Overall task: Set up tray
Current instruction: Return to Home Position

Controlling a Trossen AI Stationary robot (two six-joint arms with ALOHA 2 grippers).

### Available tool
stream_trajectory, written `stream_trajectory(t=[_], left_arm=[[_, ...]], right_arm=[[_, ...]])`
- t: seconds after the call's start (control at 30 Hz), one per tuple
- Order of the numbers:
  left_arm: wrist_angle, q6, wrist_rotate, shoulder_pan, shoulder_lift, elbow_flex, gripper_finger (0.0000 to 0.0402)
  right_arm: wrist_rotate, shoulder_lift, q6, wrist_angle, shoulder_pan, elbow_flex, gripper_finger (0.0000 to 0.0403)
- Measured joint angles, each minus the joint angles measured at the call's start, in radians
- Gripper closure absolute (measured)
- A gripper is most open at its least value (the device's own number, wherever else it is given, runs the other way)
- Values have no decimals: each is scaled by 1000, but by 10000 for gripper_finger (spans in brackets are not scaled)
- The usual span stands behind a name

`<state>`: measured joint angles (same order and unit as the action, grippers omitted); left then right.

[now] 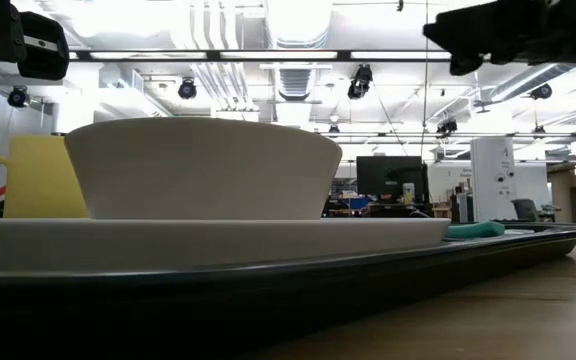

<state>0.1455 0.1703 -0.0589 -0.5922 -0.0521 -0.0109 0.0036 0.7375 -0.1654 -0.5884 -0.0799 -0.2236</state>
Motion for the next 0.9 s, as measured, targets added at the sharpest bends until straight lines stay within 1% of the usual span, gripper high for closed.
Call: stream_trajectory(t=[0.07, 0.23, 0.5, 0.7, 0.83, 0.9], left_arm=[[0, 0, 0, 0, 0, 0, 285], [0, 0, 0, 0, 0, 0, 285], [0, 0, 0, 0, 0, 0, 285], [0, 0, 0, 0, 0, 0, 285], [0, 0, 0, 0, 0, 0, 285], [0, 0, 0, 0, 0, 0, 285]], right_arm=[[0, -43, 1, -7, 0, 25, 269], [0, -142, 5, -115, 0, 96, 276], [0, -249, 12, -264, 0, 211, 281], [0, -358, 29, -188, 1, 215, 274], [3, -442, 25, -76, 0, 215, 270], [28, -485, 35, -6, 0, 215, 269]])
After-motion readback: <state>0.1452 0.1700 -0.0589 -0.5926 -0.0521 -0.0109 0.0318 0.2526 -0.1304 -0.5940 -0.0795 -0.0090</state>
